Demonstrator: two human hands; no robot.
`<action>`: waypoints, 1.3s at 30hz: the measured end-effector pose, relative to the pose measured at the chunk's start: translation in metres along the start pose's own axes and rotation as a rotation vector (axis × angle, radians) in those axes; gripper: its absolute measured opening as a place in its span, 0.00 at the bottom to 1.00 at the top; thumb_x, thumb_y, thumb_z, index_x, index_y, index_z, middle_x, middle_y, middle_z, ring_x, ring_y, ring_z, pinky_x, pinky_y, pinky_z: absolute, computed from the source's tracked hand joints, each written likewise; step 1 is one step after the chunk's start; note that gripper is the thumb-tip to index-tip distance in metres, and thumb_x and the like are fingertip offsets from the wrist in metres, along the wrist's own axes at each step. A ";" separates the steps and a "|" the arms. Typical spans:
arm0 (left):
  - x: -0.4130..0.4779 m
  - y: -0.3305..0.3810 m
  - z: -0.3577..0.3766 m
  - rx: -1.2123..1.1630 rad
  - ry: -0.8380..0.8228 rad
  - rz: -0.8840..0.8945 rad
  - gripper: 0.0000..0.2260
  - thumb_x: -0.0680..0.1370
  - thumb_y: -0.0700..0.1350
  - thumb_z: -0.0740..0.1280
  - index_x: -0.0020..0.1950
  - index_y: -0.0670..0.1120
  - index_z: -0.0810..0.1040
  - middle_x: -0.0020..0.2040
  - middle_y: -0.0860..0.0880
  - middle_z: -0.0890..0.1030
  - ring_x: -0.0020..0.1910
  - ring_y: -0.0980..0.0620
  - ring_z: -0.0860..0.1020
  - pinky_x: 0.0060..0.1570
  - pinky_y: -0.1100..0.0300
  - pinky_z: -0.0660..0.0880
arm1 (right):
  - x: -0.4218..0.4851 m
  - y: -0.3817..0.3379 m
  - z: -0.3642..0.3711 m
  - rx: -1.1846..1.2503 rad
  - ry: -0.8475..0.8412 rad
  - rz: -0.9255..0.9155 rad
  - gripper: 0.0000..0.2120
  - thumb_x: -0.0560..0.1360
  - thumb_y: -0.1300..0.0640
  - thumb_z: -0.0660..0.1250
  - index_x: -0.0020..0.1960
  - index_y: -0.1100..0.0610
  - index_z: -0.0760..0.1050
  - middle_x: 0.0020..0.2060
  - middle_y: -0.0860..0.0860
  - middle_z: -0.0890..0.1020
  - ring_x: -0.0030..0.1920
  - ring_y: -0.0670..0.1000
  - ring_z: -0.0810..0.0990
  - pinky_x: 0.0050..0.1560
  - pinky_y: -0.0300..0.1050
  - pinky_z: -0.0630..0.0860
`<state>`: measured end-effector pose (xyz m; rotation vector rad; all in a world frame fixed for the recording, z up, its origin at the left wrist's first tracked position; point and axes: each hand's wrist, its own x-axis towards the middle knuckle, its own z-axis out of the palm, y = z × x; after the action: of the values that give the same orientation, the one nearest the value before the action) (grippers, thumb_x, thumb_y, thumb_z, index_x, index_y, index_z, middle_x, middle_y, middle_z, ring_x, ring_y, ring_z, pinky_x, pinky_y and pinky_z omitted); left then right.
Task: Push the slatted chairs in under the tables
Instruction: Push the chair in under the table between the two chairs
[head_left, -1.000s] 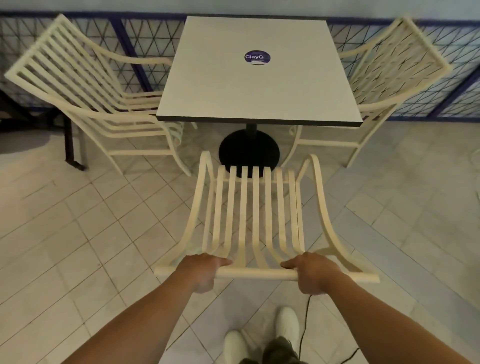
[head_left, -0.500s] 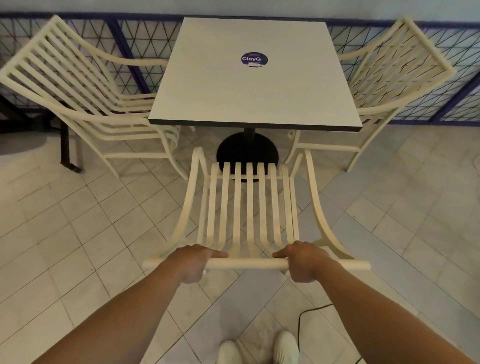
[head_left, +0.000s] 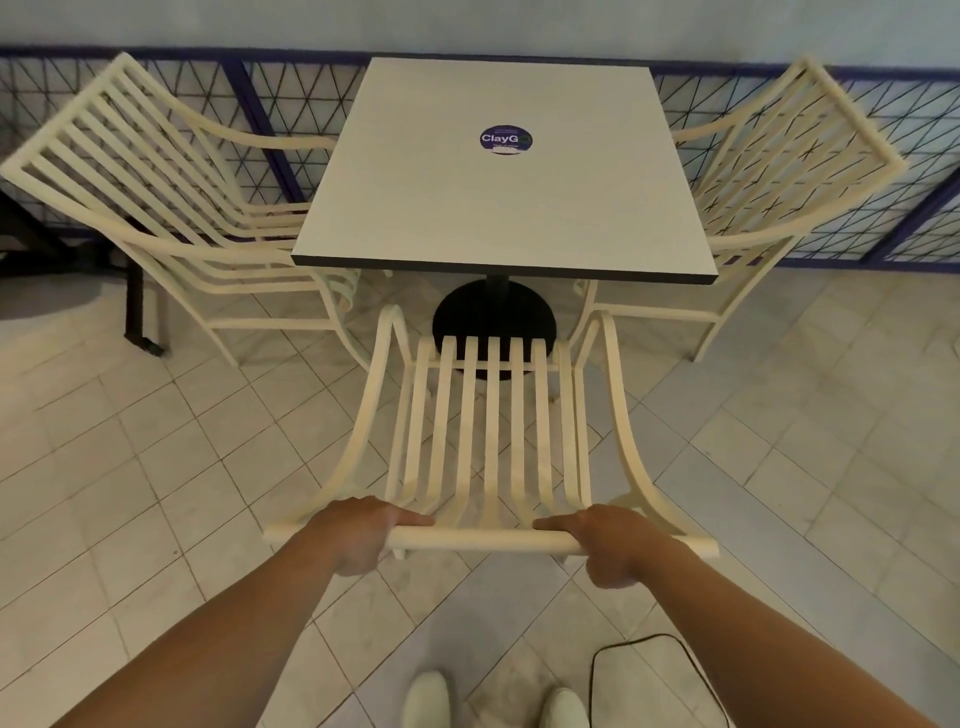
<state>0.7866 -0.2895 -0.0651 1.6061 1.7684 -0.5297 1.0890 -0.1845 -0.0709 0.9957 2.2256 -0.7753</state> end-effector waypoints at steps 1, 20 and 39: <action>0.002 -0.001 0.001 0.003 -0.012 0.000 0.37 0.79 0.36 0.63 0.74 0.76 0.60 0.59 0.54 0.78 0.48 0.50 0.79 0.48 0.56 0.78 | -0.001 0.001 0.000 -0.014 0.012 0.013 0.39 0.73 0.64 0.66 0.75 0.34 0.61 0.58 0.48 0.78 0.54 0.52 0.79 0.57 0.48 0.77; 0.019 -0.021 -0.022 0.051 0.033 0.061 0.38 0.79 0.34 0.65 0.76 0.71 0.60 0.61 0.52 0.78 0.46 0.52 0.76 0.44 0.59 0.73 | 0.026 -0.007 -0.020 0.001 0.066 0.102 0.36 0.76 0.62 0.65 0.74 0.31 0.62 0.57 0.47 0.78 0.51 0.50 0.77 0.56 0.48 0.77; 0.029 -0.028 -0.032 0.000 -0.015 0.042 0.38 0.77 0.37 0.63 0.75 0.74 0.59 0.58 0.53 0.76 0.44 0.51 0.75 0.42 0.59 0.73 | 0.033 -0.005 -0.030 0.023 0.060 0.069 0.36 0.74 0.62 0.68 0.75 0.34 0.64 0.59 0.48 0.78 0.54 0.51 0.78 0.59 0.49 0.77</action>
<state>0.7521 -0.2519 -0.0679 1.6315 1.7194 -0.5205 1.0588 -0.1509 -0.0725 1.1150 2.2245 -0.7511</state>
